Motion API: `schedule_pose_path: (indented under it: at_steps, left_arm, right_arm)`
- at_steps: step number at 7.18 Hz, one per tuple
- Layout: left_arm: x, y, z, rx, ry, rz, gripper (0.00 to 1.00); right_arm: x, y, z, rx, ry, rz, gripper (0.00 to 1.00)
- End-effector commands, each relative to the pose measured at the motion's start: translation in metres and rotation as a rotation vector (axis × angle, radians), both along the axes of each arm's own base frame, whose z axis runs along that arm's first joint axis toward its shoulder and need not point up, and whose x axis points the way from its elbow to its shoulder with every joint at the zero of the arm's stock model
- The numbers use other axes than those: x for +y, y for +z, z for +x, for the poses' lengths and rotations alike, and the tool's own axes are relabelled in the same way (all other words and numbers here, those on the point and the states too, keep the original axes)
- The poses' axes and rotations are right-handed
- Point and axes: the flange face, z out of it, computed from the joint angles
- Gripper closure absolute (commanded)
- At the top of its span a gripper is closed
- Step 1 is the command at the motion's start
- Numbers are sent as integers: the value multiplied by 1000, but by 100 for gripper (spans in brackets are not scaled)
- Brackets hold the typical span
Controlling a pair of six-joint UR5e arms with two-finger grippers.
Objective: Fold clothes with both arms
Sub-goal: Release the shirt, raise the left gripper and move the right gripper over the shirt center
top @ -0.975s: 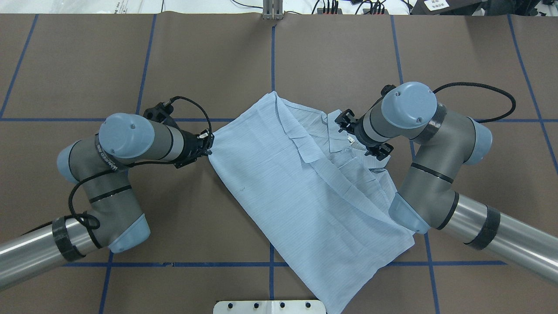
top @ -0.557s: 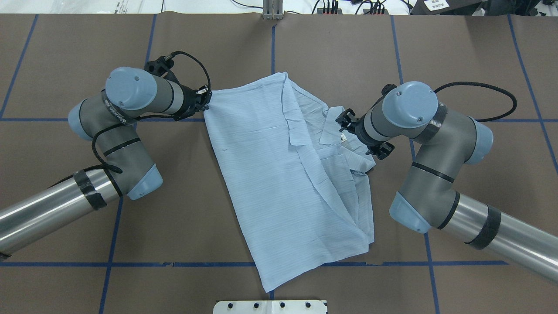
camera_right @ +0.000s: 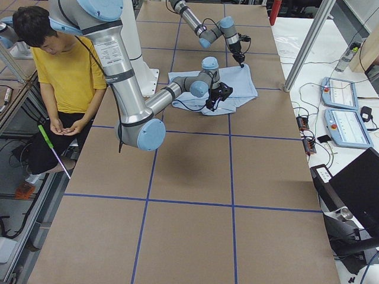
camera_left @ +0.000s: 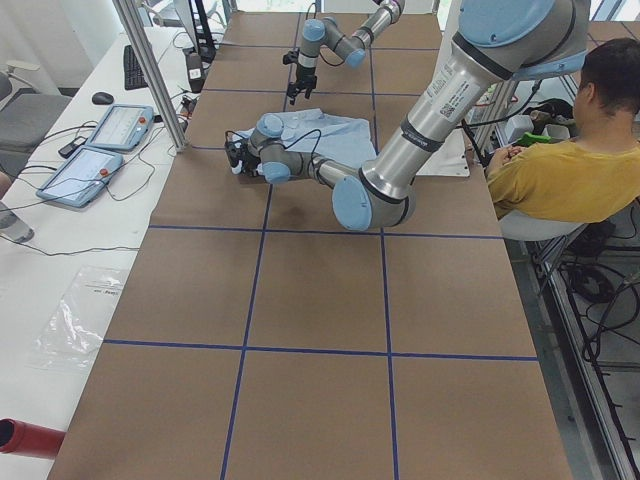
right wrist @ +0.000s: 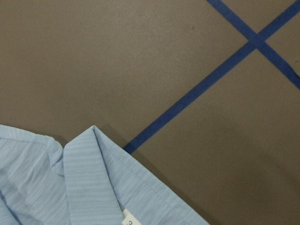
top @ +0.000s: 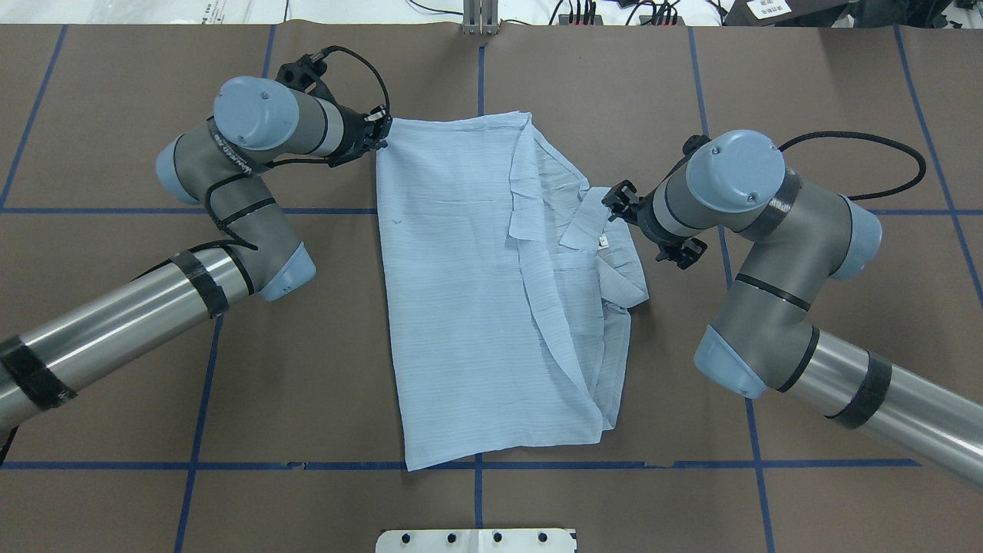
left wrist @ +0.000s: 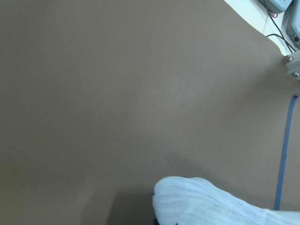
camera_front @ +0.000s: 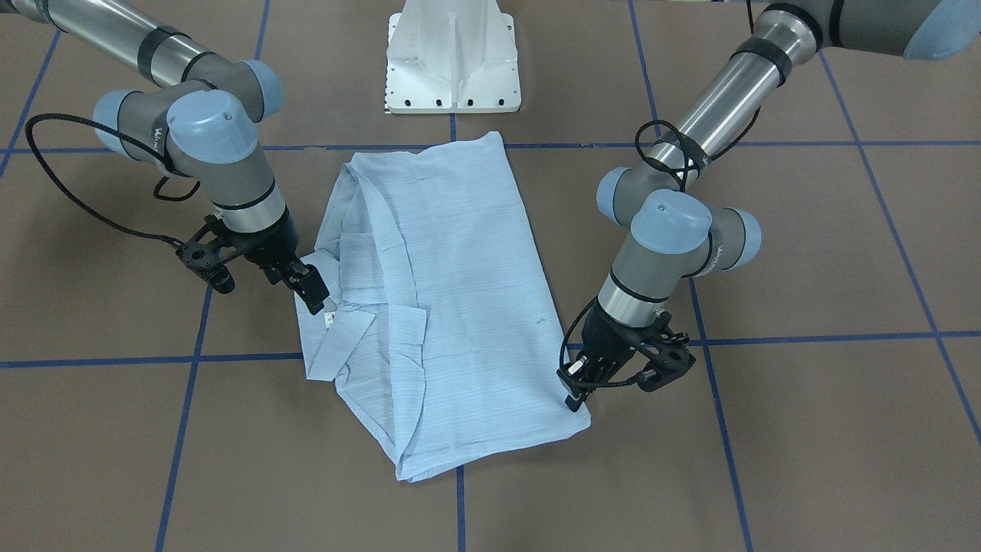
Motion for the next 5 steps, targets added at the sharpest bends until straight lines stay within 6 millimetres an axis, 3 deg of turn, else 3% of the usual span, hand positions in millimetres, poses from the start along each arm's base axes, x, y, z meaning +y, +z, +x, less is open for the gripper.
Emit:
schedule_pose_path:
  at_steps: [1, 2, 3, 4, 5]
  left_arm:
    - [-30, 5, 15, -13, -23, 24, 100]
    - [-49, 2, 29, -54, -57, 9, 100]
    - [-52, -7, 30, -36, -61, 26, 100]
    - [-59, 1, 22, -38, -73, 29, 100]
    - [-63, 3, 18, -41, -88, 37, 70]
  right_arm:
    - [-2, 2, 1, 5, -4, 4, 0]
    - [-2, 2, 1, 3, -4, 5, 0]
    - [-2, 0, 2, 1, -3, 6, 0]
    - [-1, -2, 0, -4, -6, 8, 0]
    - [0, -3, -2, -5, -5, 7, 0]
